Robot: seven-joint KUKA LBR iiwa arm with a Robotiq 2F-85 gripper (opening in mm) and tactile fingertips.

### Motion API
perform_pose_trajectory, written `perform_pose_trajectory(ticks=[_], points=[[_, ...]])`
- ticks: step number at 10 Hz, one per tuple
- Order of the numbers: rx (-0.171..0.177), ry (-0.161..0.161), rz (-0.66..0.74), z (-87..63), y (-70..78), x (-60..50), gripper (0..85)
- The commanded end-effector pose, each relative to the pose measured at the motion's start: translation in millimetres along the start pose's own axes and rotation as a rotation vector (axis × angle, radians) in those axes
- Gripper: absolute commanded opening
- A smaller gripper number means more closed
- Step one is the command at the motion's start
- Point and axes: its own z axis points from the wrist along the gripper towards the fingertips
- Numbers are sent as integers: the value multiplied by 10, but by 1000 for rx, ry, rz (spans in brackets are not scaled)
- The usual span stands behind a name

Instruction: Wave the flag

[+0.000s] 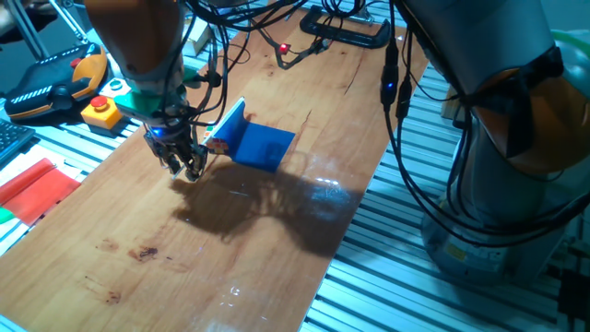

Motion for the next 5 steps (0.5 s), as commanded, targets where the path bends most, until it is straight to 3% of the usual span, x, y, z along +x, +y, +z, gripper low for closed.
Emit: perform_pose_trajectory(ticks=[1, 5], points=[[1, -4, 0, -13, 1, 2, 7], [-2, -35, 8, -185, 9, -21, 7]])
